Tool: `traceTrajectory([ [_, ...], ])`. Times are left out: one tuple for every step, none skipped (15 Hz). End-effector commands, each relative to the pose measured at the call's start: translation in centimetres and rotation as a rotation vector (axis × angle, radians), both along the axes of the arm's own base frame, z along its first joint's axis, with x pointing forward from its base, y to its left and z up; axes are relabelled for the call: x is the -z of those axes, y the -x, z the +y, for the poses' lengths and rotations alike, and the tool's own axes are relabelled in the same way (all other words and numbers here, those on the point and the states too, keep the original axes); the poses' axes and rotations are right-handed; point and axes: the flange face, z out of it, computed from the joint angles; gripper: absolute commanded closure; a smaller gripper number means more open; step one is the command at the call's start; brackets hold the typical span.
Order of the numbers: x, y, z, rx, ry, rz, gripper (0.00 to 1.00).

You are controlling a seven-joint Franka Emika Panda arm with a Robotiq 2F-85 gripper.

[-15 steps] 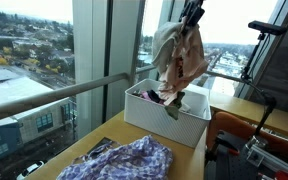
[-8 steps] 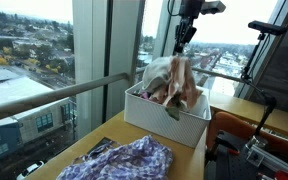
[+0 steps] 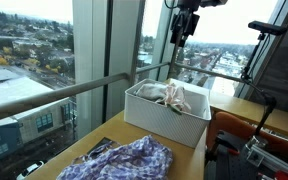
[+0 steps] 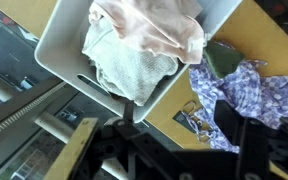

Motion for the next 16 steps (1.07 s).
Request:
traceTrajectory([
  [2.6, 2.2, 5.9, -0.086, -0.028, 0.03, 0.0],
  [4.1, 2.7, 7.6, -0.107, -0.037, 0.055, 0.0],
  [5.7, 3.2, 9.4, -0.125, -0.045, 0.083, 0.0],
  [7.4, 3.9, 11.0, -0.141, -0.049, 0.113, 0.0],
  [9.2, 4.7, 12.5, -0.153, -0.045, 0.139, 0.0],
  [10.9, 5.6, 14.0, -0.162, -0.036, 0.16, 0.0],
  [12.6, 6.5, 15.4, -0.168, -0.023, 0.181, 0.0],
  [14.0, 7.3, 16.3, -0.175, -0.016, 0.198, 0.0],
  [15.3, 8.1, 17.1, -0.176, -0.007, 0.214, 0.0],
  [16.5, 8.9, 17.9, -0.175, 0.004, 0.23, 0.0],
  [17.4, 9.5, 18.4, -0.173, 0.012, 0.241, 0.0],
  [18.4, 10.2, 18.9, -0.169, 0.028, 0.248, 0.0],
  [18.8, 10.6, 19.3, -0.163, 0.044, 0.253, 0.0],
  [19.2, 11.0, 19.6, -0.16, 0.061, 0.252, 0.0],
  [19.4, 11.3, 19.6, -0.157, 0.077, 0.253, 0.0],
  [19.5, 11.7, 19.8, -0.151, 0.095, 0.246, 0.0],
])
